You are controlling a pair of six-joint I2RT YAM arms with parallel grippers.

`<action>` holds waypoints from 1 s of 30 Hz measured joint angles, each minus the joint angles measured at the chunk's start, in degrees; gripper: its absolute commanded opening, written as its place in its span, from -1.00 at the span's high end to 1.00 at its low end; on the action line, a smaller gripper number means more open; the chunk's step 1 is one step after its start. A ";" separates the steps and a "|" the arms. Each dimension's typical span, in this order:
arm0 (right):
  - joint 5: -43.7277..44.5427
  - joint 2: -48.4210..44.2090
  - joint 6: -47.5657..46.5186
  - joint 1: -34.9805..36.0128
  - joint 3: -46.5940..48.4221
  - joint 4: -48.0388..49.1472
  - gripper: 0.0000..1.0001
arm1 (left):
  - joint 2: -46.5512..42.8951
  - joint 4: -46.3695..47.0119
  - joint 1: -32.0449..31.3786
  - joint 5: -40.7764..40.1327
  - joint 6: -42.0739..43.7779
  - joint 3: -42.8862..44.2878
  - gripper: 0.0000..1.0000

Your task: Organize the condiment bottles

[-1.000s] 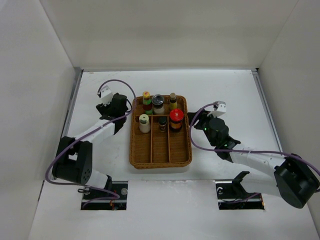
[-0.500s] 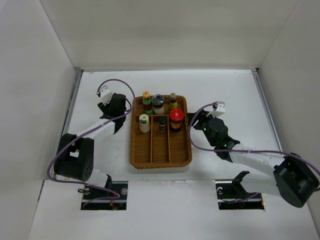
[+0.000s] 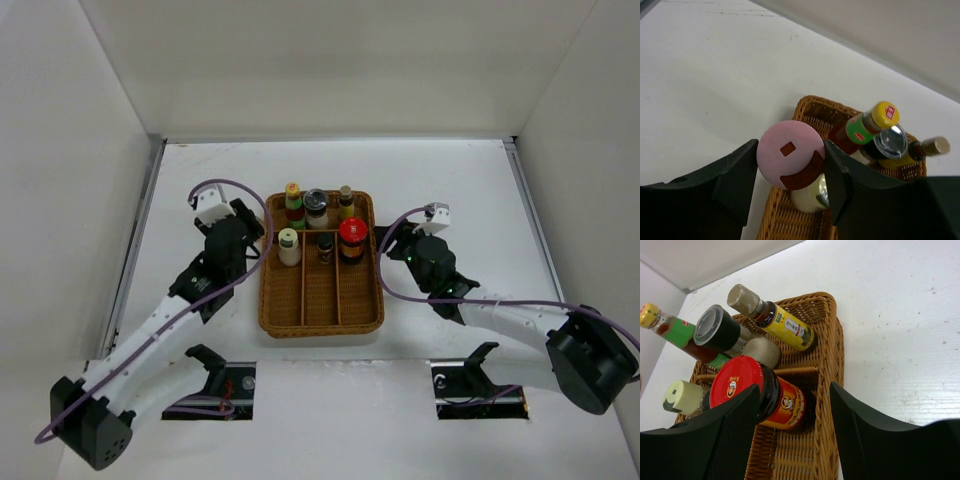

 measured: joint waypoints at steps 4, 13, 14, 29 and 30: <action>0.00 0.11 0.00 0.00 0.00 0.00 -0.24 | -5.77 -10.84 -3.02 0.17 -1.75 0.00 0.19; 0.02 0.85 -0.22 0.00 0.02 -0.02 -0.24 | -8.02 -23.06 -9.55 5.97 -5.40 -1.18 0.19; 0.02 0.85 -0.22 0.00 0.02 -0.02 -0.24 | -8.26 -22.86 -10.71 6.93 -5.60 -1.86 0.19; 0.04 0.85 -0.26 0.00 0.02 -0.02 -0.24 | 1.27 -11.21 -15.52 12.22 -6.23 -9.57 0.01; 0.07 0.85 -0.26 0.00 0.02 -0.02 -0.24 | 1.64 -10.47 -15.50 12.37 -6.25 -9.64 -0.05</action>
